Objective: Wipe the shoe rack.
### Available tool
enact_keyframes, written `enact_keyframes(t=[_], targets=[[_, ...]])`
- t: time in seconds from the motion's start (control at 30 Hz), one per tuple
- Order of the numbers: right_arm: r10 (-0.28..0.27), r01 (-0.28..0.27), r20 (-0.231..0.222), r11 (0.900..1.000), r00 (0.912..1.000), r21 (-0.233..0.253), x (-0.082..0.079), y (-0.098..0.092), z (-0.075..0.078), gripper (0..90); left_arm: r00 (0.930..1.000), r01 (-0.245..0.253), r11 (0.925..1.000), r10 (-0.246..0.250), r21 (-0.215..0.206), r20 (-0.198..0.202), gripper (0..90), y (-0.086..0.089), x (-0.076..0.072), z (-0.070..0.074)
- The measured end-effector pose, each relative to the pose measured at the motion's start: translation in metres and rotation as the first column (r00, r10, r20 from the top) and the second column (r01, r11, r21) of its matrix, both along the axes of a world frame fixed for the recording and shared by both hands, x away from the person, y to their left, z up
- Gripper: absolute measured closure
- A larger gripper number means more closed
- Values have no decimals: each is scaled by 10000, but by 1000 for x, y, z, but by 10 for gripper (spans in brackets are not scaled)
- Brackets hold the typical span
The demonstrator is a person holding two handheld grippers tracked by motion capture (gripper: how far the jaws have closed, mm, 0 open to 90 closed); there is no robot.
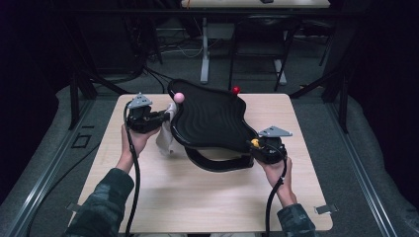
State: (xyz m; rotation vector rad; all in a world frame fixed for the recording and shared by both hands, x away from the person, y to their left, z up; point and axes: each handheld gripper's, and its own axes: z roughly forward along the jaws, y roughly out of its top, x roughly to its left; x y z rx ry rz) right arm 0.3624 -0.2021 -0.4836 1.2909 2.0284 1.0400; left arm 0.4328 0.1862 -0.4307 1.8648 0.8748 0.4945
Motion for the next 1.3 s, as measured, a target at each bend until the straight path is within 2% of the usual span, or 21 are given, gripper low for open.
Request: enact_keyframes(t=[0.1,0.27,0.33,0.37,0.57,0.93,1.03,1.3], targets=[[-28,28,-1,10000,10000,-4,0,0,0,600,9999,37,10000,-36,-57,152,819,-2,1,-3],[-41,41,1,10000,10000,2,0,1,0,600,10000,39,9998,-37,-215,73,819,-5,4,-10],[-43,43,8,10000,10000,-4,0,1,0,600,9997,203,9996,-201,-218,114,820,-8,3,-13],[-43,43,9,10000,10000,-5,0,1,0,600,9998,150,9998,-149,-126,132,820,-9,3,-15],[-47,47,16,10000,10000,-2,0,0,0,600,10000,-27,9998,28,-190,49,819,-10,3,-31],[-76,76,1,10000,10000,2,0,1,0,600,9982,-255,9993,240,-270,-546,819,-15,2,-63],[-63,63,5,10000,10000,0,0,1,0,600,9964,-384,9986,355,-366,-769,819,-15,1,-71],[-77,77,50,10000,10000,-20,0,1,0,600,9916,-531,9982,494,-278,-1196,819,-18,0,-92]])
